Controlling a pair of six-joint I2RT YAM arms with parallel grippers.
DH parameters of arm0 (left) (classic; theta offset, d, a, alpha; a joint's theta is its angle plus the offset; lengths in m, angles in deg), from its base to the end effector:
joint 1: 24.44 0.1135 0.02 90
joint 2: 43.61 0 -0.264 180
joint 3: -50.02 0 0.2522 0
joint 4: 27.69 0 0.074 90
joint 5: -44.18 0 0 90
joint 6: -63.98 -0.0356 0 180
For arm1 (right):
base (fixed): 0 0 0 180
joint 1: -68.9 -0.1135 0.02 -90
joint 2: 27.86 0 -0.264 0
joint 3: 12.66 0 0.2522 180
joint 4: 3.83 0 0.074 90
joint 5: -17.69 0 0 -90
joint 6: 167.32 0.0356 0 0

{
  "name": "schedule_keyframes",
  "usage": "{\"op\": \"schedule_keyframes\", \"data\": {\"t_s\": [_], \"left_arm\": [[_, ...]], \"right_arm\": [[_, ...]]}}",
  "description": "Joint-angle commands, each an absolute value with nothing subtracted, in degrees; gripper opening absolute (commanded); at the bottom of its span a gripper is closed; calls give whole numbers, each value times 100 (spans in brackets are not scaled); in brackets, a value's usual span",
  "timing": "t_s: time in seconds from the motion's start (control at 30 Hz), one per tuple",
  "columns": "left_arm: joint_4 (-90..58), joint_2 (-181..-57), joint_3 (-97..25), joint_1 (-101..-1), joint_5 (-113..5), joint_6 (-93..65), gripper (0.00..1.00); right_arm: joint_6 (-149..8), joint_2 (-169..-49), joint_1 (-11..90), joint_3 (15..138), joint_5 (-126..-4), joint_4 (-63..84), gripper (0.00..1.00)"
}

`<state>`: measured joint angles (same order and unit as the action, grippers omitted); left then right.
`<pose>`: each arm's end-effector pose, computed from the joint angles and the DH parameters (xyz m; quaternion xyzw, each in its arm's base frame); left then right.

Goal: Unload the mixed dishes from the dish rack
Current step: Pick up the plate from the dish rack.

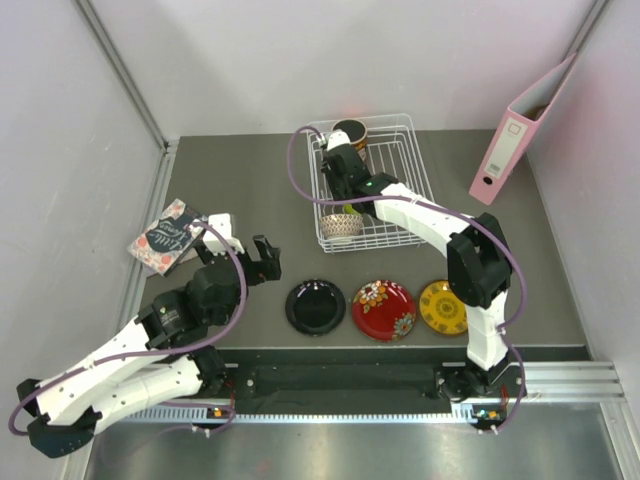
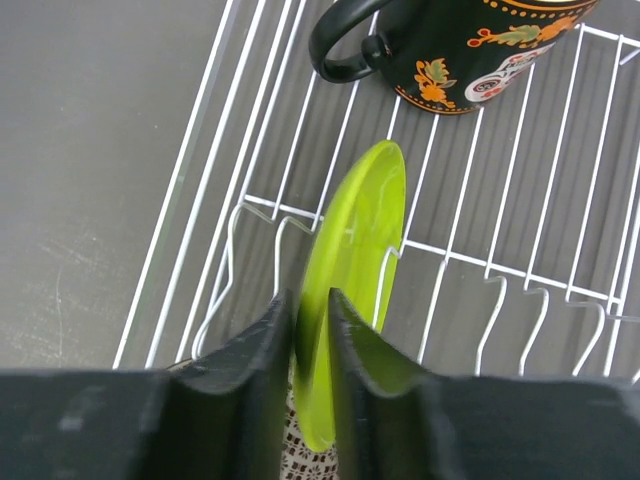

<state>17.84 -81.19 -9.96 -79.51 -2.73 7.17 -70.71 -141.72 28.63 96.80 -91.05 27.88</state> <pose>0.0978 -0.0975 0.3313 -0.0514 0.8005 -0.1369 0.5812 0.3624 0.2920 0.2721 -0.1840 0.8632 0.0447 0.4679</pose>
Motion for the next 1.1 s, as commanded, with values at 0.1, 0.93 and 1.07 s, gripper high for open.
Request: {"op": "schedule_keyframes", "data": {"t_s": [0.1,0.93,1.07], "left_arm": [[1692,-8105,-927,-7937,-302,834,99],[1499,-8237,-935,-7937,-355,773,99],[1429,-8377,-1137,-7937,-311,667,99]], "right_arm": [[-7073,-14158,2944,9743,-9015,2601,20],[-7257,-11946,2795,9726,-9068,2717,0],[-7643,-11330,2409,9138,-9077,2373,0]]}}
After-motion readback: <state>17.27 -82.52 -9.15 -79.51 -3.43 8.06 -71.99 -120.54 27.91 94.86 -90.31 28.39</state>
